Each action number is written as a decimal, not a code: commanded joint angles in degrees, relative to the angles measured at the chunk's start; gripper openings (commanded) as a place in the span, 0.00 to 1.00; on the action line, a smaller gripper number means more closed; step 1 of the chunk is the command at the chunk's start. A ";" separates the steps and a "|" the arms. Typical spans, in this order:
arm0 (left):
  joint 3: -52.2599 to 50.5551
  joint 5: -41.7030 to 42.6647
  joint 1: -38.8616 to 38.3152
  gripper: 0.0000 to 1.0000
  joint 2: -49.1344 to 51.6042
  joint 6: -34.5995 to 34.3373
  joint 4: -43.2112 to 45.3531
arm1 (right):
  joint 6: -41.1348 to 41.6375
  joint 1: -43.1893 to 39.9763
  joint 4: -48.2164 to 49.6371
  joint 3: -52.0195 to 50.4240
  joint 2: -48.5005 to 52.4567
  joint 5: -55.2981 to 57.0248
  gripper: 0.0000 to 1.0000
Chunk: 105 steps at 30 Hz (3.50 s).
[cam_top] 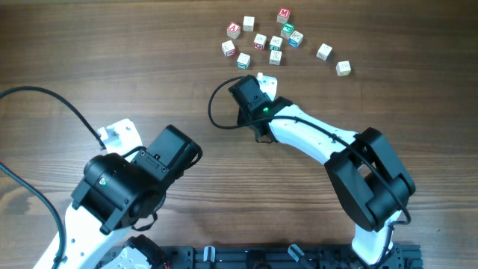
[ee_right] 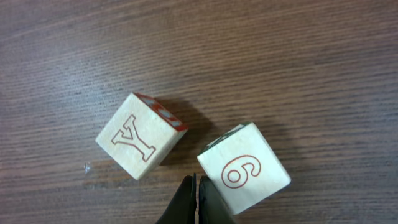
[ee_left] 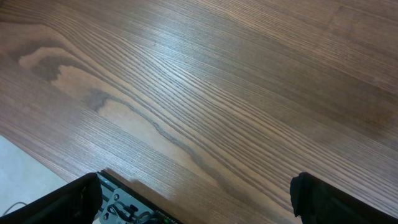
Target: Form a circle
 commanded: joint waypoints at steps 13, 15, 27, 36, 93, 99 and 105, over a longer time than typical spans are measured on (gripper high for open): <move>-0.20 -0.33 -0.09 1.00 -0.26 -0.81 -0.04 | -4.74 -0.31 2.60 1.05 -6.27 4.66 0.05; -0.20 -0.33 -0.09 1.00 -0.26 -0.79 -0.04 | -4.72 -0.42 2.64 1.05 -6.80 8.39 0.05; -0.20 -0.33 -0.09 1.00 -0.26 -0.81 -0.04 | -0.44 -10.25 2.05 -0.92 -0.42 -0.72 0.05; -0.20 -0.33 -0.09 1.00 -0.24 -0.81 -0.04 | -4.96 -11.67 4.00 -0.92 1.22 -9.38 0.05; -0.20 -0.33 -0.09 1.00 -0.24 -0.81 -0.04 | 1.14 -11.65 -0.76 -1.05 1.27 -14.32 0.05; -0.20 -0.33 -0.09 1.00 -0.26 -0.81 -0.04 | 0.98 -11.65 -0.63 -1.05 1.27 -14.38 0.05; -0.20 -0.33 -0.09 1.00 -0.24 -0.81 -0.04 | 0.72 -11.65 -0.33 -1.05 1.27 -14.36 0.05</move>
